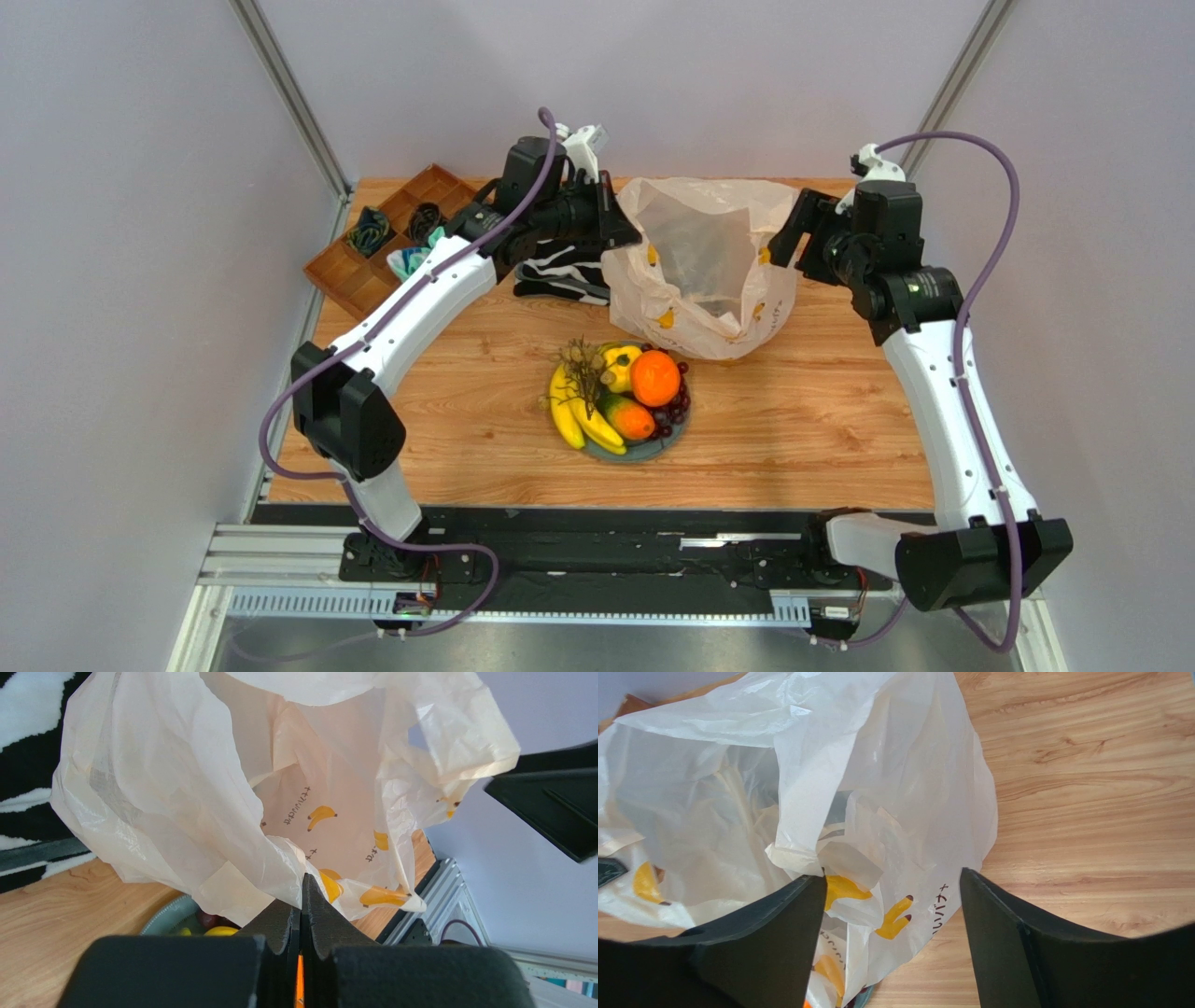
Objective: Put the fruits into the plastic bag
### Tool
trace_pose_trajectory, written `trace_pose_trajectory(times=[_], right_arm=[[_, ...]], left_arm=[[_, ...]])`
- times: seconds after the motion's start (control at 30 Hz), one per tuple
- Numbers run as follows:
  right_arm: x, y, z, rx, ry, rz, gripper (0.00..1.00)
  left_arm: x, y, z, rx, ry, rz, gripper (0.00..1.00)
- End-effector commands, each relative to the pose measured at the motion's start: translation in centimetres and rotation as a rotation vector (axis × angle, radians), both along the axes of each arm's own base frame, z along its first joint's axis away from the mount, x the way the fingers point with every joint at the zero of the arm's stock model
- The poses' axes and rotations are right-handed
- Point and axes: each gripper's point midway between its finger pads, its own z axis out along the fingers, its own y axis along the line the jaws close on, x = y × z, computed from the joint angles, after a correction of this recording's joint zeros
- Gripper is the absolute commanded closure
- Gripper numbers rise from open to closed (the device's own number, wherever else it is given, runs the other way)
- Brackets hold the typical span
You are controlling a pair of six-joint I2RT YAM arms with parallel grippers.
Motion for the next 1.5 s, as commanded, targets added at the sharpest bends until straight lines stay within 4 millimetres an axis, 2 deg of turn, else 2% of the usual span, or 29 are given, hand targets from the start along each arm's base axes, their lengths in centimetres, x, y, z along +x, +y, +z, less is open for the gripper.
trace_pose_trajectory(times=[0.0, 0.03, 0.13, 0.2, 0.23, 0.27, 0.3, 0.47, 0.5, 0.57, 0.6, 0.7, 0.93, 1.07, 1.33, 1.47], right_arm=[[-3.8, 1.4, 4.5, 0.063, -0.125, 0.082, 0.2], [-5.0, 1.9, 5.7, 0.069, -0.17, 0.105, 0.19], [-6.9, 3.2, 6.7, 0.091, -0.21, 0.159, 0.19], [-7.6, 4.2, 6.3, 0.11, -0.202, 0.195, 0.19], [-8.1, 5.6, 6.1, 0.125, -0.194, 0.237, 0.2], [-8.5, 6.4, 5.6, 0.125, -0.185, 0.266, 0.2], [-9.1, 8.3, 5.3, 0.12, -0.184, 0.324, 0.21], [-10.2, 14.0, 3.1, 0.073, -0.126, 0.457, 0.21], [-10.3, 15.9, 2.3, 0.056, -0.105, 0.501, 0.21], [-10.4, 17.7, 1.5, 0.022, -0.089, 0.541, 0.22], [-10.6, 19.3, 0.8, 0.005, -0.066, 0.578, 0.21], [-10.5, 21.7, -1.1, -0.044, 0.005, 0.621, 0.22], [-11.2, 24.8, -5.6, -0.099, 0.132, 0.669, 0.24], [-11.9, 26.4, -6.9, -0.083, 0.18, 0.701, 0.25], [-12.1, 28.0, -11.0, -0.114, 0.292, 0.717, 0.25], [-12.2, 28.8, -13.1, -0.112, 0.333, 0.715, 0.29]], left_arm=[[0.2, -0.2, 1.6, -0.031, -0.031, -0.007, 1.0], [0.2, -0.2, 1.6, -0.031, -0.031, -0.008, 1.0], [0.2, -0.1, 1.3, -0.026, -0.023, -0.007, 1.0], [0.1, 0.1, 1.3, -0.021, -0.023, -0.007, 1.0], [0.1, 0.2, 1.4, -0.021, -0.026, -0.005, 1.0], [0.1, 0.2, 1.3, -0.019, -0.024, -0.005, 1.0], [0.1, 0.2, 1.1, -0.014, -0.026, -0.006, 1.0], [0.2, 0.9, 0.9, -0.001, -0.025, 0.002, 1.0], [0.2, 1.1, 0.7, 0.005, -0.023, 0.003, 1.0], [0.2, 1.3, 0.9, 0.005, -0.03, 0.008, 1.0], [0.2, 1.4, 0.7, 0.01, -0.027, 0.01, 1.0], [0.3, 1.7, 0.6, 0.007, -0.022, 0.02, 1.0], [0.5, 1.2, 1.1, -0.015, -0.014, 0.014, 1.0], [0.5, 1.2, 1.0, -0.015, -0.007, 0.012, 1.0], [0.6, 1.0, 0.7, -0.014, 0.001, 0.005, 1.0], [0.9, 1.3, 0.1, -0.007, 0.016, 0.01, 1.0]])
